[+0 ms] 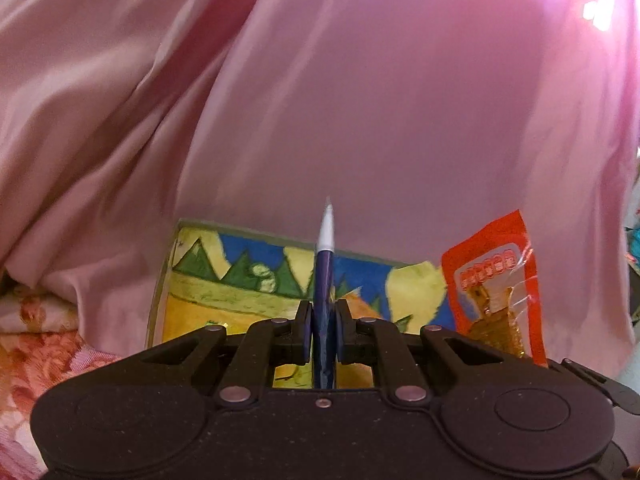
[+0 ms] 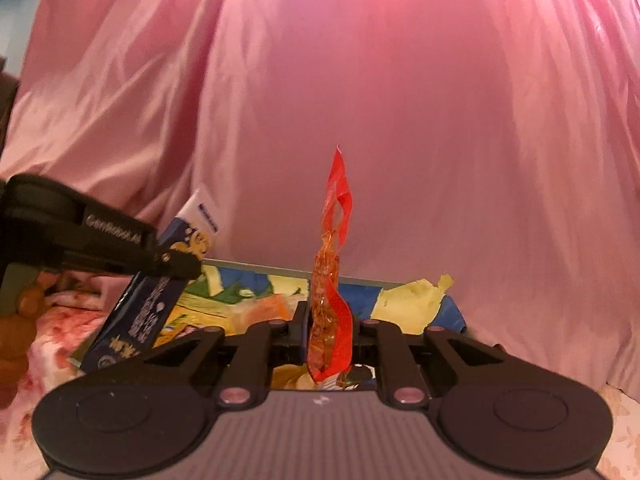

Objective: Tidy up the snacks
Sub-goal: 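Carry the blue tube and red strip into the grey tray and release both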

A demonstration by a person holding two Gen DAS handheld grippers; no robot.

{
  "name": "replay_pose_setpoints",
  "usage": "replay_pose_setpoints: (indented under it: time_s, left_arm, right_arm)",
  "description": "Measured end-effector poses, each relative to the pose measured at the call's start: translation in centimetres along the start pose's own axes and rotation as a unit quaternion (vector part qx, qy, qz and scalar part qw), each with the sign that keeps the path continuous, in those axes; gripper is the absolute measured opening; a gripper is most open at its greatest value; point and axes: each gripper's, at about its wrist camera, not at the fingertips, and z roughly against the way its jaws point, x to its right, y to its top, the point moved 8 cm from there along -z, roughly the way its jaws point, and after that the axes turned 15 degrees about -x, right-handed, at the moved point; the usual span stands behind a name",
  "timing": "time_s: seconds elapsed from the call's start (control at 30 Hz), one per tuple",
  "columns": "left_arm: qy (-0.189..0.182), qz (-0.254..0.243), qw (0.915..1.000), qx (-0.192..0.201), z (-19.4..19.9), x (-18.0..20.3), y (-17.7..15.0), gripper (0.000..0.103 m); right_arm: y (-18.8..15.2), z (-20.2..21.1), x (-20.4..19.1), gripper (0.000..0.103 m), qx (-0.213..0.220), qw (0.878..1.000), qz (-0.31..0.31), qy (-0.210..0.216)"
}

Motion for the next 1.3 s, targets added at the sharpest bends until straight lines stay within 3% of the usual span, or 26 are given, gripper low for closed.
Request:
replay_pose_setpoints:
  time_s: [0.2, 0.43, 0.57, 0.67, 0.8, 1.0, 1.3]
  left_arm:
    - [0.009, -0.004, 0.9999, -0.012, -1.9, -1.0, -1.0, 0.012]
    - [0.019, -0.019, 0.9996, -0.011, -2.5, -1.2, -1.5, 0.015]
    - [0.025, -0.011, 0.9995, -0.016, -2.4, -1.5, -1.8, 0.026]
    - [0.029, -0.009, 0.9993, -0.02, -2.2, -1.7, -1.8, 0.045]
    - [0.032, 0.0, 0.9995, -0.006, -0.8, -1.8, -1.5, 0.069]
    - [0.035, 0.002, 0.9991, 0.025, 1.9, -1.4, -1.1, 0.089]
    - [0.041, -0.005, 0.9965, 0.073, 7.5, -0.9, -1.6, 0.102]
  right_arm:
    - [-0.8, -3.6, 0.7, 0.016, -0.033, 0.999, -0.01, -0.01]
    - [-2.6, -5.0, 0.5, 0.017, -0.049, 0.999, -0.004, -0.013]
    - [-2.4, -5.1, 0.6, 0.019, -0.056, 0.998, -0.008, -0.011]
    - [-2.4, -5.1, 1.1, 0.025, -0.059, 0.998, -0.021, -0.011]
    - [-2.4, -4.4, 1.2, 0.049, -0.056, 0.998, -0.022, -0.014]
    - [-1.5, -2.2, 1.2, 0.076, -0.034, 0.999, -0.023, -0.009]
    - [-0.4, 3.3, -0.1, 0.103, 0.032, 0.999, -0.018, -0.005]
